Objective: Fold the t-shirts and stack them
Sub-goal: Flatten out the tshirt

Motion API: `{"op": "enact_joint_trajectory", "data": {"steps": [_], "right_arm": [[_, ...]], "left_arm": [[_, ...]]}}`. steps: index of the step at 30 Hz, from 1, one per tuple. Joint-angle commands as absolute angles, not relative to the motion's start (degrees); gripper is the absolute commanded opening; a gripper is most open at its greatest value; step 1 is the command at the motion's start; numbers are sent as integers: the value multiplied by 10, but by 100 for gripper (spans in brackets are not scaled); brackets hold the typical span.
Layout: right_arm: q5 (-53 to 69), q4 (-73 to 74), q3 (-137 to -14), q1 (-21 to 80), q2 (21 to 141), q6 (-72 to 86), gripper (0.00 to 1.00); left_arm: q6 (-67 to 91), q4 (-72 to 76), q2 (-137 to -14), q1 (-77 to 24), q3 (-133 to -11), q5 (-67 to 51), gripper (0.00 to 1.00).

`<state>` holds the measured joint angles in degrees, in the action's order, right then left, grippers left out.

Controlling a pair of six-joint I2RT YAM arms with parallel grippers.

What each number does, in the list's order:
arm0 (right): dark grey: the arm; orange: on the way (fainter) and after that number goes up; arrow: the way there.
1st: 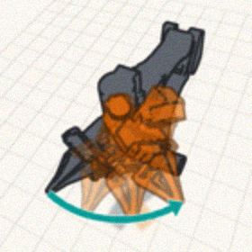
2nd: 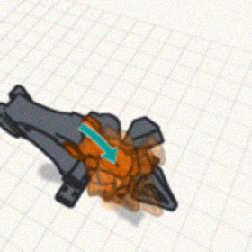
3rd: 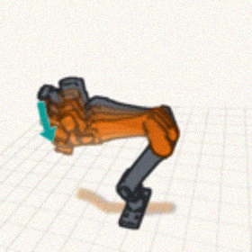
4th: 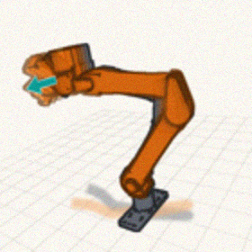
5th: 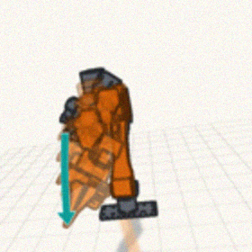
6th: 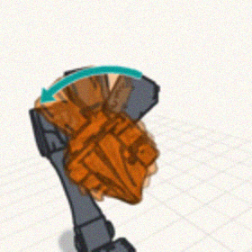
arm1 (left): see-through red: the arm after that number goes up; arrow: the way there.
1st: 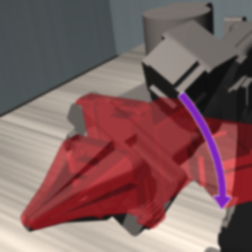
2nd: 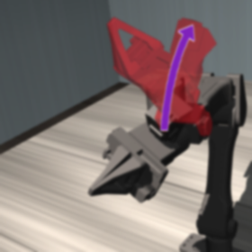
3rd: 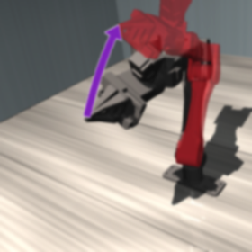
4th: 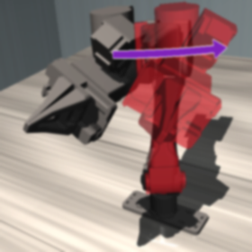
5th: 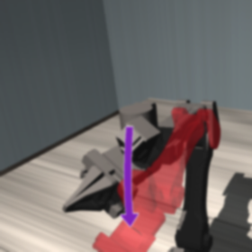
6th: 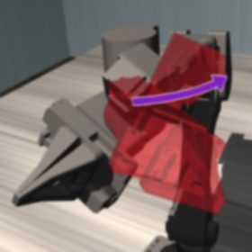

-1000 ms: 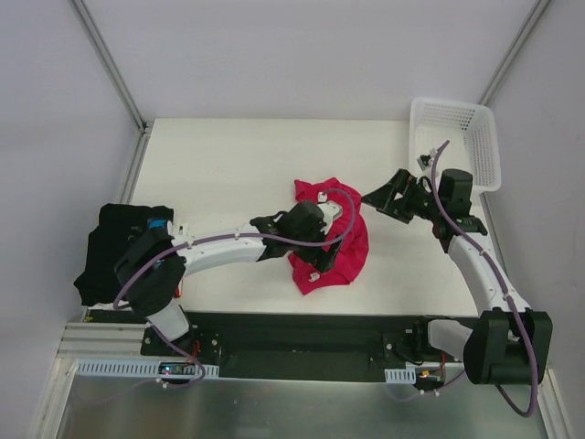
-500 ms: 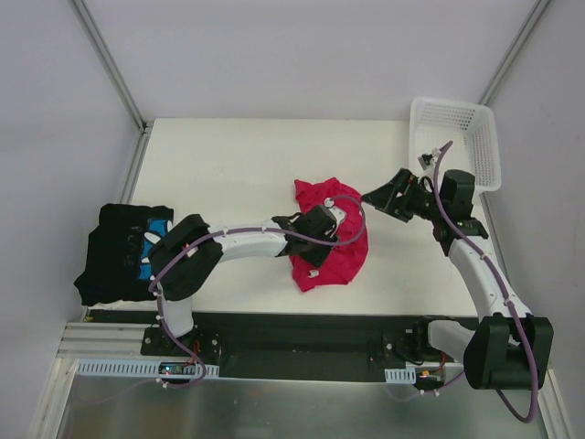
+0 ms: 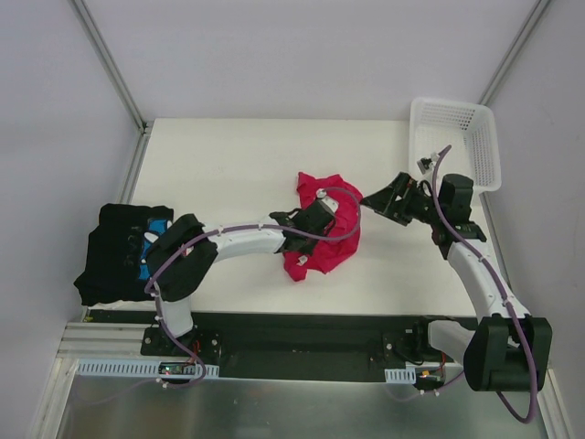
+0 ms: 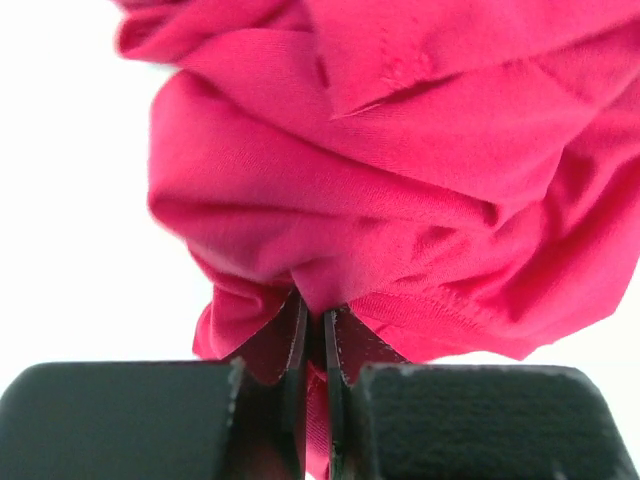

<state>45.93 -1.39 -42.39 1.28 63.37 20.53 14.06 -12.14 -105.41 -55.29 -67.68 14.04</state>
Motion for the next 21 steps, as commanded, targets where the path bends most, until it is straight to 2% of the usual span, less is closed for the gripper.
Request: {"op": "enact_joint_trajectory", "data": {"steps": [1,7,11,14,15,16,18,19,20,21], "right_arm": [[481,-48,-417,11,634,210,99],[480,-56,-403,11,638,212,99],[483,-62,-398,11,642,216,99],[483,-65,-398,12,643,217,99],[483,-65,-398,12,643,218,99],[483,-65,-398,12,644,217,99],[483,-65,-400,12,648,219,99],[483,-66,-401,12,649,218,99],[483,-67,-402,12,650,218,99],[482,-68,-401,14,653,221,99]], "left_arm": [[149,-153,-951,-504,-725,273,0],[130,-147,-815,-418,-739,356,0],[119,-142,-766,-355,-723,352,0],[109,-127,-744,-352,-694,352,0],[110,-126,-744,-352,-688,349,4],[113,-127,-745,-352,-682,348,35],[126,-127,-747,-352,-665,337,63],[131,-127,-751,-352,-660,333,73],[138,-127,-754,-352,-655,330,92],[141,-127,-755,-352,-653,321,98]]}}
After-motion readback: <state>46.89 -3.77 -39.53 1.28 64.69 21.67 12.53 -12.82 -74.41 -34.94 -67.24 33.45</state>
